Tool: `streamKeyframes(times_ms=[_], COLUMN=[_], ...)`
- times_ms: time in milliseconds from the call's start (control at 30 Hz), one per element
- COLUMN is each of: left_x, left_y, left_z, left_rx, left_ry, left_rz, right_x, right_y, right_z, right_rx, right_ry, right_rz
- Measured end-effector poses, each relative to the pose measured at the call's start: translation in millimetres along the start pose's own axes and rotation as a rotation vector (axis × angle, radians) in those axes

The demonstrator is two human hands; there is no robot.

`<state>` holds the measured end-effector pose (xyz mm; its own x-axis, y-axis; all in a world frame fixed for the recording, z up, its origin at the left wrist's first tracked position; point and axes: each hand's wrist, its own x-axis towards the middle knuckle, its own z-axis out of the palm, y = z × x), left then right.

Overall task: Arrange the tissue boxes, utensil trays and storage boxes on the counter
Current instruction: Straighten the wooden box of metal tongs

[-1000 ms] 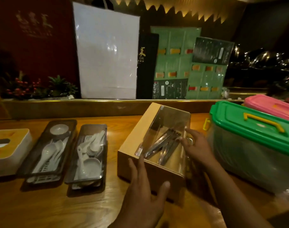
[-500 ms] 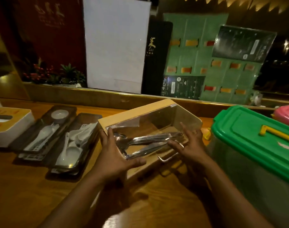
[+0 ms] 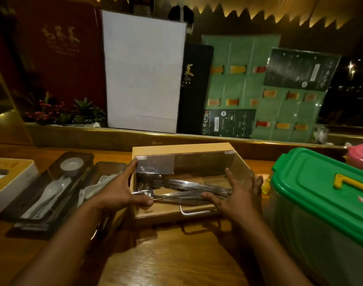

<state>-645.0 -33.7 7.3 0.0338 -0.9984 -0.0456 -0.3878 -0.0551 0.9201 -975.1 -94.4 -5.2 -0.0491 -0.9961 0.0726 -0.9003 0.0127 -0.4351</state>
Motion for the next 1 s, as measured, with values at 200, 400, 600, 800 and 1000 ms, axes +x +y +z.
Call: streamKeyframes(times_ms=[200, 400, 600, 800, 1000], left_x=[17, 21, 19, 11, 8], left_y=[-9, -11, -8, -16, -16], left_z=[-13, -17, -21, -30, -30], left_rx=[-0.044, -0.116, -0.149, -0.146, -0.208], left_ry=[-0.078, -0.129, -0.176, -0.185, -0.187], left_rz=[0.01, 0.033, 0.059, 0.015, 0.043], right_x=[-14, -21, -26, -40, -52], right_y=[-15, -20, -18, -24, -24], right_z=[0, -4, -7, -9, -11], right_rx=[-0.07, -0.148, -0.089, -0.086, -0.104], right_ry=[0.048, 0.097, 0.151, 0.127, 0.135], right_rz=[0.065, 0.067, 0.049, 0.036, 0.02])
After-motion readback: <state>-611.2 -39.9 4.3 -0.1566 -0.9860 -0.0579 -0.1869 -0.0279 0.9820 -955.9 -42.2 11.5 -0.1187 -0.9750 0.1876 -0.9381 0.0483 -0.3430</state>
